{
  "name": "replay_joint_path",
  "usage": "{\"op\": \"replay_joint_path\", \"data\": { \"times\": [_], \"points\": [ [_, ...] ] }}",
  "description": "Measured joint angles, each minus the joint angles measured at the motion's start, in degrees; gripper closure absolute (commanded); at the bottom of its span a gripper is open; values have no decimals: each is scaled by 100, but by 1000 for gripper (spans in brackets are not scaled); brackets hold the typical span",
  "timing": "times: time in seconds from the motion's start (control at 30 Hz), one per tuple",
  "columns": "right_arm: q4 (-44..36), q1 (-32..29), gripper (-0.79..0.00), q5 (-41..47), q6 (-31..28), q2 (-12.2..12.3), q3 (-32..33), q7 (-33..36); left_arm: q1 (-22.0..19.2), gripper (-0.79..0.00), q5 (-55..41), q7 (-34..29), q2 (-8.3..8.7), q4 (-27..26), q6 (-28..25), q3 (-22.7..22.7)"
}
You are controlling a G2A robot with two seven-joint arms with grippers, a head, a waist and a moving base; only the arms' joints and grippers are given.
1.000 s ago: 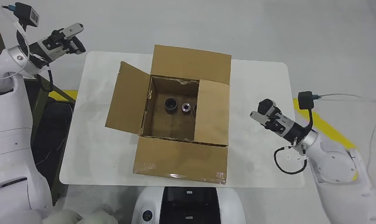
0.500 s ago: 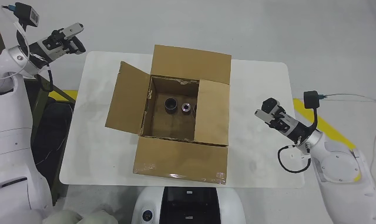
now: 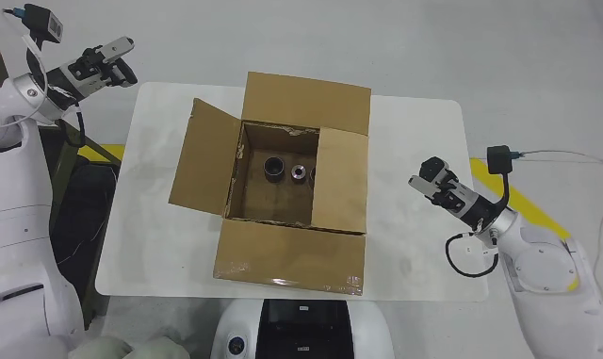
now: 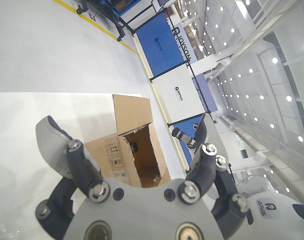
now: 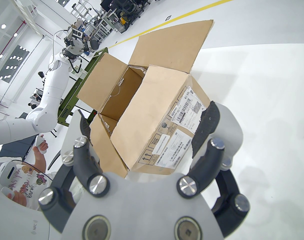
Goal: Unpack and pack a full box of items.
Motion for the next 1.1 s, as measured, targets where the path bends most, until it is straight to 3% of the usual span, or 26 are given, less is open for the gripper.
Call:
{"op": "replay_joint_path", "data": {
  "times": [0.5,1.1],
  "points": [
    [0,0,-785,0,0,0,0,0,271,-785,154,401,14,-99,202,232],
    [0,0,-785,0,0,0,0,0,-343,-785,-345,356,-243,995,-225,1907]
  ]
}}
